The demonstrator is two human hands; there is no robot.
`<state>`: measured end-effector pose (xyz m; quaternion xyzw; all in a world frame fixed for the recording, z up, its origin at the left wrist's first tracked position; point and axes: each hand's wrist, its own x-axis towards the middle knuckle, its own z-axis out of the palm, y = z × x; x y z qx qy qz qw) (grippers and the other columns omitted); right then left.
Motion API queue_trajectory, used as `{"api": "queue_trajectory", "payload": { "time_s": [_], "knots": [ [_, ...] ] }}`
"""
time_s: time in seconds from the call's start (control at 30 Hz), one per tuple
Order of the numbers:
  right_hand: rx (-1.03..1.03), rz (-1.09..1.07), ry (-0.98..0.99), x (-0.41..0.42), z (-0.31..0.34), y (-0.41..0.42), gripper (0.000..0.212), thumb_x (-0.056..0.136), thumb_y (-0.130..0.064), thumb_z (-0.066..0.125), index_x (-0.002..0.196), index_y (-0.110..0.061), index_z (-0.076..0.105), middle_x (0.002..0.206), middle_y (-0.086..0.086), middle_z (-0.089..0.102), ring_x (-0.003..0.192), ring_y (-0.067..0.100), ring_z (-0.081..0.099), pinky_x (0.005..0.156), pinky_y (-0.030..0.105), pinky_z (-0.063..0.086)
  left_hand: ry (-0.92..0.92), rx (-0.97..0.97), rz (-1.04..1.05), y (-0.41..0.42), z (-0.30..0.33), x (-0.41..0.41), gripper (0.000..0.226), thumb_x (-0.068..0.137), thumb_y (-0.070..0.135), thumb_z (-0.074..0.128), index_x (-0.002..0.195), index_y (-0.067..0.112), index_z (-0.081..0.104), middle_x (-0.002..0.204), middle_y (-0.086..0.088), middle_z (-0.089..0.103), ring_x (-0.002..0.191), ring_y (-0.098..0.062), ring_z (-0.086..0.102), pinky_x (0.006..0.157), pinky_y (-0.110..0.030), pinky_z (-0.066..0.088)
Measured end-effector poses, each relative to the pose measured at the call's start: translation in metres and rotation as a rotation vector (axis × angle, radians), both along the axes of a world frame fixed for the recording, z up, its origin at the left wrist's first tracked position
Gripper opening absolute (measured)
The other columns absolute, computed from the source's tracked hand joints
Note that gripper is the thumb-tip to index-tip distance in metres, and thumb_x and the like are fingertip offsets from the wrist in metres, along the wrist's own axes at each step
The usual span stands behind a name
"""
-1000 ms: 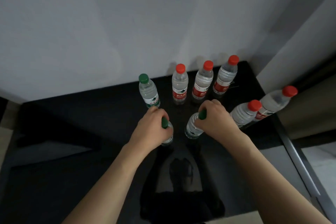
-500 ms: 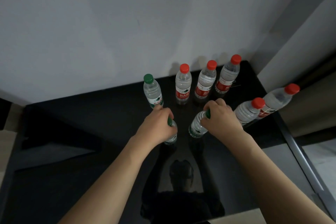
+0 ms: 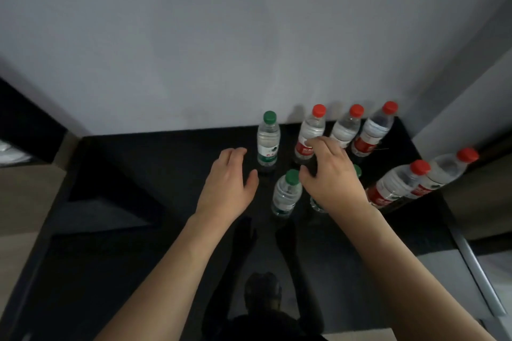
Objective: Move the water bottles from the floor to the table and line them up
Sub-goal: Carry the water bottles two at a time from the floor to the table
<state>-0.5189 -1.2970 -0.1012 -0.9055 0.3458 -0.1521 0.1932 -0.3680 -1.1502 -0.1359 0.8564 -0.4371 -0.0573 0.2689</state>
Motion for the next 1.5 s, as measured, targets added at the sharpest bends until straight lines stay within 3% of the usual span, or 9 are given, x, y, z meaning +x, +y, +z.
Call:
{"api": "queue_trajectory", "payload": {
  "time_s": [0.3, 0.47, 0.67, 0.87, 1.1, 1.5],
  "knots": [
    [0.064, 0.329, 0.009, 0.073, 0.004, 0.068, 0.054, 0.086, -0.025, 0.062, 0.137, -0.016, 0.046, 0.139, 0.003, 0.046, 0.131, 0.021, 0.04, 0.111, 0.035, 0.033, -0.07, 0.024, 0.343, 0.099, 0.021, 0.016, 0.048, 0.095, 0.029, 0.06, 0.137, 0.009, 0.051, 0.138, -0.009, 0.049, 0.12, -0.025, 0.055, 0.095, -0.031, 0.047],
    [0.093, 0.496, 0.0, 0.105, 0.006, 0.115, 0.055, 0.086, -0.025, 0.062, 0.138, -0.016, 0.045, 0.141, 0.004, 0.043, 0.134, 0.022, 0.037, 0.112, 0.04, 0.033, -0.044, 0.044, 0.535, 0.159, 0.029, 0.022, 0.047, 0.096, 0.028, 0.06, 0.138, 0.008, 0.051, 0.14, -0.009, 0.047, 0.12, -0.028, 0.054, 0.096, -0.039, 0.05],
    [0.097, 0.666, 0.016, 0.142, 0.011, 0.179, 0.056, 0.087, -0.027, 0.063, 0.139, -0.019, 0.043, 0.141, 0.002, 0.043, 0.134, 0.02, 0.038, 0.112, 0.037, 0.034, -0.056, 0.011, 0.732, 0.235, 0.04, 0.032, 0.045, 0.095, 0.027, 0.061, 0.136, 0.009, 0.053, 0.138, -0.007, 0.047, 0.121, -0.029, 0.052, 0.099, -0.039, 0.048],
    [0.109, 0.81, 0.023, 0.188, 0.02, 0.272, 0.056, 0.088, -0.027, 0.061, 0.14, -0.02, 0.042, 0.143, 0.001, 0.041, 0.134, 0.019, 0.036, 0.111, 0.037, 0.035, -0.046, -0.01, 0.889, 0.333, 0.042, 0.051, 0.043, 0.095, 0.027, 0.059, 0.134, 0.009, 0.054, 0.135, -0.009, 0.05, 0.113, -0.03, 0.057, 0.098, -0.037, 0.047],
    [0.119, 0.954, 0.06, 0.235, 0.022, 0.403, 0.055, 0.089, -0.028, 0.061, 0.14, -0.021, 0.042, 0.142, -0.002, 0.04, 0.133, 0.019, 0.036, 0.11, 0.037, 0.036, -0.031, 0.03, 1.039, 0.466, 0.035, 0.065, 0.047, 0.097, 0.027, 0.056, 0.139, 0.007, 0.05, 0.143, -0.01, 0.046, 0.126, -0.028, 0.05, 0.106, -0.032, 0.038],
    [0.116, 1.239, 0.111, 0.272, 0.016, 0.597, 0.053, 0.089, -0.026, 0.057, 0.14, -0.019, 0.042, 0.142, 0.001, 0.039, 0.124, 0.024, 0.042, 0.101, 0.036, 0.038, -0.057, 0.073, 1.371, 0.665, 0.039, 0.037, 0.044, 0.095, 0.026, 0.059, 0.133, 0.005, 0.055, 0.136, -0.014, 0.053, 0.12, -0.033, 0.054, 0.101, -0.039, 0.041]
  ]
}}
